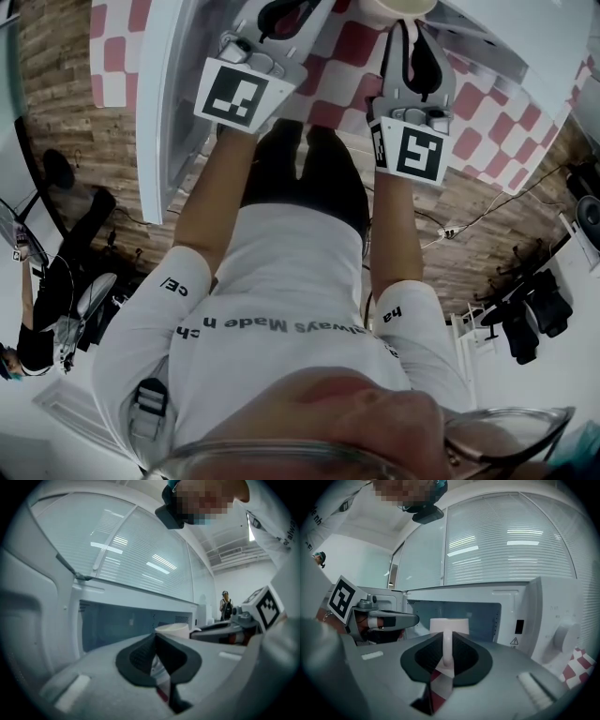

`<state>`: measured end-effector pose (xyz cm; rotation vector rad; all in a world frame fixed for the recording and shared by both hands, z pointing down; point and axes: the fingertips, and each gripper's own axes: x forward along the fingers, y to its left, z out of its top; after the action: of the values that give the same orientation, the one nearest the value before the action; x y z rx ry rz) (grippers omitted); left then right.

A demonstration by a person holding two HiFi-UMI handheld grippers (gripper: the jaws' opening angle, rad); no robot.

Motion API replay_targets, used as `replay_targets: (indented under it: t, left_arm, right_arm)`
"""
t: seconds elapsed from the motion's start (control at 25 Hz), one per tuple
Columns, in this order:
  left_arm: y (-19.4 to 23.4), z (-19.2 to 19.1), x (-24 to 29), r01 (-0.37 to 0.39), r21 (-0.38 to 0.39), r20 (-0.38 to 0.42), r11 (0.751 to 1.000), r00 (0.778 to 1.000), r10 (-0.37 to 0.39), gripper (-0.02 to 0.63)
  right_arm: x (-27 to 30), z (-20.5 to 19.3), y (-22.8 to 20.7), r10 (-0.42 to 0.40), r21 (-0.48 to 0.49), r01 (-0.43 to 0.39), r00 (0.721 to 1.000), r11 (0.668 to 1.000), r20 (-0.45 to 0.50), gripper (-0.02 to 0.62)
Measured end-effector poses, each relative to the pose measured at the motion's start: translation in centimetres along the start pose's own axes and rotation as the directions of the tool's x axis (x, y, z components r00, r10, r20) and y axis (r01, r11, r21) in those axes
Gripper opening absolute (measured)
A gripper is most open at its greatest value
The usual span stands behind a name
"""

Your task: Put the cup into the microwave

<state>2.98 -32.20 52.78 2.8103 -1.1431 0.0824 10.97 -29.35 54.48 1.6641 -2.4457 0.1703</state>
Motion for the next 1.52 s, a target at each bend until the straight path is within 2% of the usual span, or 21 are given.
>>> replay_targets:
  t: [1.2, 1.52]
  left_arm:
    - [5.1, -2.8, 4.8, -0.074, 0.052, 0.002, 0.996, 0.997, 0.074, 0.005]
    - [5.6, -3.4, 4.8, -0.085, 0.039, 0.0, 0.996, 0.996, 0.085, 0.005]
  right_arm:
    - [7.3, -1.5, -2.5, -0.035, -0.019, 0.036, 0.997, 0.999, 0.063, 0.038]
    - [8.3, -1.7, -2.5, -0.046, -0.039, 0.049, 0.996, 0.998, 0.075, 0.038]
